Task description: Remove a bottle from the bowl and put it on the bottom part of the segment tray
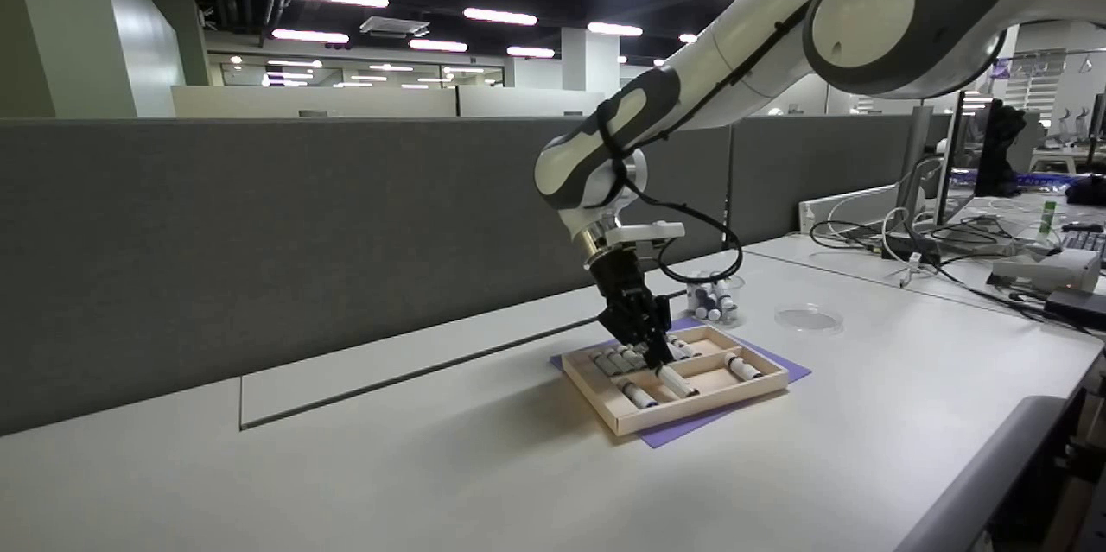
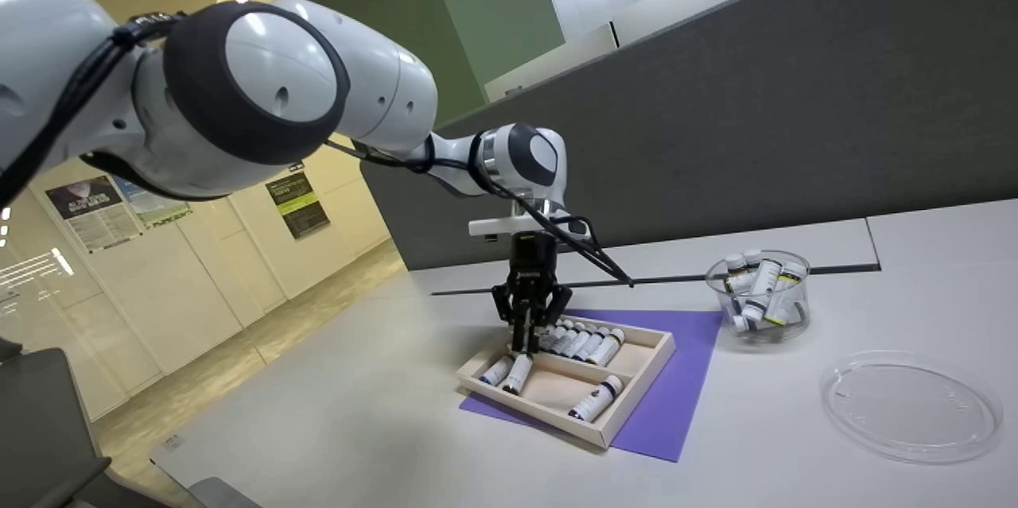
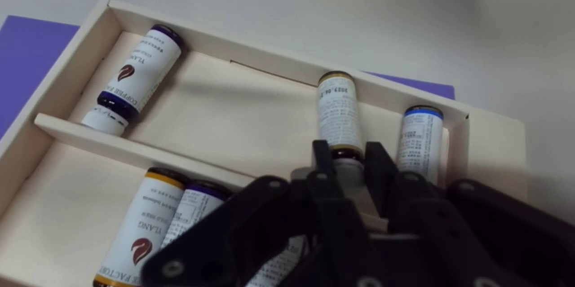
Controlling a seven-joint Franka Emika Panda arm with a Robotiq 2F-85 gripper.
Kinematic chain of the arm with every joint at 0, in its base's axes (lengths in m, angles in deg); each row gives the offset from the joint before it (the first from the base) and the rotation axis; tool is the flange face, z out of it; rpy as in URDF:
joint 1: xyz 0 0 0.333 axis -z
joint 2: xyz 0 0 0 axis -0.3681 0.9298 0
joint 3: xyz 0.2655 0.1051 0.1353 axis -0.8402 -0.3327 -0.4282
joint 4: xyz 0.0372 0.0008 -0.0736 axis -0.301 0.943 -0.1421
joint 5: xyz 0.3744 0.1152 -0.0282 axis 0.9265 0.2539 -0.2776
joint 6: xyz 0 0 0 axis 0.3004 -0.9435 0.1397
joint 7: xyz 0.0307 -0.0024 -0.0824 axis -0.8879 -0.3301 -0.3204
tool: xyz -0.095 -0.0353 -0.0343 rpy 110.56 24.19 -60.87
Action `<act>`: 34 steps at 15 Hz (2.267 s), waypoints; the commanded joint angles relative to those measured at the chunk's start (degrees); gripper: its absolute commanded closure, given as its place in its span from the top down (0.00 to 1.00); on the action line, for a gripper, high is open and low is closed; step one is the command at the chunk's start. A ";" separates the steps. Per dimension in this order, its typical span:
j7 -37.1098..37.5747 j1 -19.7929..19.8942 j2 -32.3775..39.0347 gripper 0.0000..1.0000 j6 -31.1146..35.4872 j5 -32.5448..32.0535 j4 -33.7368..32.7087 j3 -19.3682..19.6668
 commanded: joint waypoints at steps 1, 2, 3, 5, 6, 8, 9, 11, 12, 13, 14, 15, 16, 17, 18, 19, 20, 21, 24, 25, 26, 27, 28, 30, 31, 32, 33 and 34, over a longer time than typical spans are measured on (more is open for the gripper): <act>0.10 -0.14 0.74 0.04 -3.57 0.20 -2.52 -0.31; -0.19 -0.15 0.40 0.42 -3.73 0.07 -2.52 -0.27; -0.56 -0.14 -0.13 0.43 -2.96 -0.15 -2.39 -0.14; -1.18 0.12 -0.81 0.57 -2.36 -0.17 -2.81 -0.07; -1.46 0.36 -1.16 0.65 -2.39 -0.06 -3.18 -0.09; -2.49 0.84 -2.12 0.29 -2.13 -0.03 -3.31 -0.10; -2.95 0.90 -2.61 0.33 -1.82 -0.28 -3.17 0.08; -3.87 1.29 -3.16 0.25 -1.87 -0.37 -2.64 0.20; -3.88 1.53 -3.16 0.17 -2.31 -0.27 -2.55 0.30; -3.77 1.64 -3.18 0.09 -2.79 -0.31 -2.41 0.45; -3.37 1.56 -3.25 0.01 -2.61 -0.73 -2.07 0.90; -2.97 1.49 -3.42 0.00 -1.73 -1.09 -1.60 1.31; -2.21 1.10 -3.95 0.00 0.23 -1.71 -0.53 2.02; -2.27 0.88 -4.48 0.00 1.31 -2.05 0.33 2.41; -2.45 0.41 -5.67 0.00 3.54 -2.92 2.08 2.86; -2.74 0.01 -6.97 0.00 6.22 -3.69 3.96 3.23; -3.10 -0.23 -8.91 0.00 9.73 -4.46 6.82 3.39; -3.31 -0.39 -10.96 0.00 13.72 -4.90 9.96 3.51; -3.35 -0.43 -17.18 0.00 23.03 -5.59 17.90 3.26; -3.36 -0.35 -19.51 0.00 24.81 -5.51 20.37 3.20; -3.23 -0.14 -21.82 0.00 26.41 -5.18 22.79 3.12; -2.82 0.54 -24.03 0.00 27.58 -5.82 24.84 2.33; -2.78 0.80 -26.49 0.00 28.64 -5.67 27.36 2.32; -3.26 1.47 -31.34 0.00 28.55 -5.47 32.18 2.25; -3.53 1.85 -33.84 0.00 28.00 -5.39 34.69 2.26; -3.71 2.41 -36.47 0.00 27.64 -5.17 37.29 2.29; -3.33 1.87 -29.27 0.00 26.72 -5.39 28.51 1.94; -3.42 2.14 -30.95 0.00 26.71 -5.34 30.05 1.91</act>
